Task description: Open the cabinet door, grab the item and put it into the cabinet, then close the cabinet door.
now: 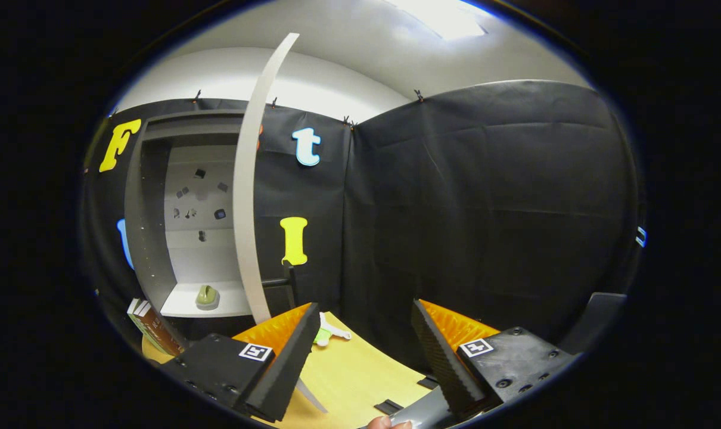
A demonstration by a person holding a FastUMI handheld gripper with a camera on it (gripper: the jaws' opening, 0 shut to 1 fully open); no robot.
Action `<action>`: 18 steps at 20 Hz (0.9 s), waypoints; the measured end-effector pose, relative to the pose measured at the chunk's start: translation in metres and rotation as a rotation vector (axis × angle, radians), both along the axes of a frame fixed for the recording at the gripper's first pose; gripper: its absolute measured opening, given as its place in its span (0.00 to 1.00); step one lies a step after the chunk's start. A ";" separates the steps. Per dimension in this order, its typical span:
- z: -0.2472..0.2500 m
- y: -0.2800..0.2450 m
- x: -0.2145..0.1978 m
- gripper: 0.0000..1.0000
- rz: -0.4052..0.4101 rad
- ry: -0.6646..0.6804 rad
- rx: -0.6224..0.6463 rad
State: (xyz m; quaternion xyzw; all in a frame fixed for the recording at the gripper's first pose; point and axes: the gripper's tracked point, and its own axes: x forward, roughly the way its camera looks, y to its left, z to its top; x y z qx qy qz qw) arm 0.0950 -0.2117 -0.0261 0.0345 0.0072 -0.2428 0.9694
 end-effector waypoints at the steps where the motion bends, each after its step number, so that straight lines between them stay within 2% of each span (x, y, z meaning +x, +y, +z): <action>1: -0.001 -0.004 0.006 0.98 0.008 0.010 0.005; 5: -0.002 0.002 0.014 0.97 0.030 0.003 -0.005; 8: -0.008 0.011 0.021 0.95 0.069 0.010 0.051; 18: -0.008 0.056 0.013 0.97 0.071 0.026 0.052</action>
